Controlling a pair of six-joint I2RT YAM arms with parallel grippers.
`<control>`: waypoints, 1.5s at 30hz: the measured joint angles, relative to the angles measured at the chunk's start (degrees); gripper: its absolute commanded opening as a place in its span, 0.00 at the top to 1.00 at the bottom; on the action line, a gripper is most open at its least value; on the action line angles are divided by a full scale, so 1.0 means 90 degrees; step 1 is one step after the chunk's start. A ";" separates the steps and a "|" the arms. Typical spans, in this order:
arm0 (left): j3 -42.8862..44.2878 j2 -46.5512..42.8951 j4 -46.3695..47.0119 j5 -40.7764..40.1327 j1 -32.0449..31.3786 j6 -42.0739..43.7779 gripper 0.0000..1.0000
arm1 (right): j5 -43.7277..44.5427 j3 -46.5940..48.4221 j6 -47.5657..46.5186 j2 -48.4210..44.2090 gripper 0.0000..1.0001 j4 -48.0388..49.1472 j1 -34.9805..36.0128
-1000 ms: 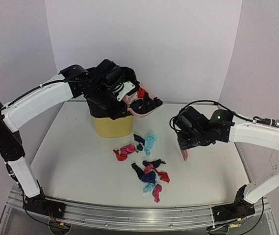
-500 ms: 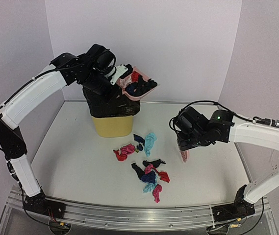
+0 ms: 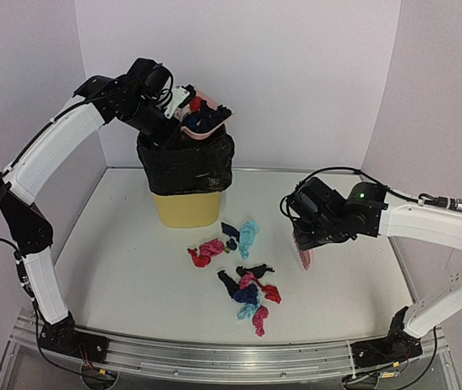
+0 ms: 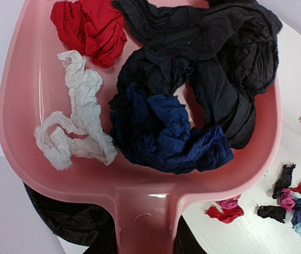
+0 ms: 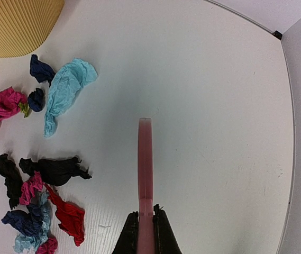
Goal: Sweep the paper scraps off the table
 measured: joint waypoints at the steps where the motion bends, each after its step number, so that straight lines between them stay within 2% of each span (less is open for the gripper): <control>1: 0.0002 0.0016 -0.0008 -0.0121 0.0052 0.0026 1.00 | 0.0000 0.0000 -0.0006 0.0003 1.00 0.0000 0.0002; 10: 0.0038 0.0362 -0.0008 -0.0920 0.0865 0.0344 1.00 | -0.0054 0.0000 -0.0017 0.0137 1.00 0.0000 0.0002; 18: -0.0215 0.0353 0.0483 -0.1731 0.0851 0.0997 1.00 | -0.0070 0.0000 -0.0049 0.0311 1.00 0.0000 0.0001; 26: -0.1534 0.0084 0.1519 -0.2646 0.0586 0.2592 1.00 | -0.0077 0.0003 -0.0077 0.0411 1.00 0.0000 0.0000; 40: -0.1639 0.0048 0.3618 -0.4128 0.0265 0.5582 1.00 | -0.0167 0.0051 -0.0203 0.0662 1.00 0.0004 0.0002; 45: -0.2146 -0.0007 0.4530 -0.4491 0.0274 0.6675 1.00 | -0.0165 0.0051 -0.0206 0.0663 1.00 0.0002 0.0000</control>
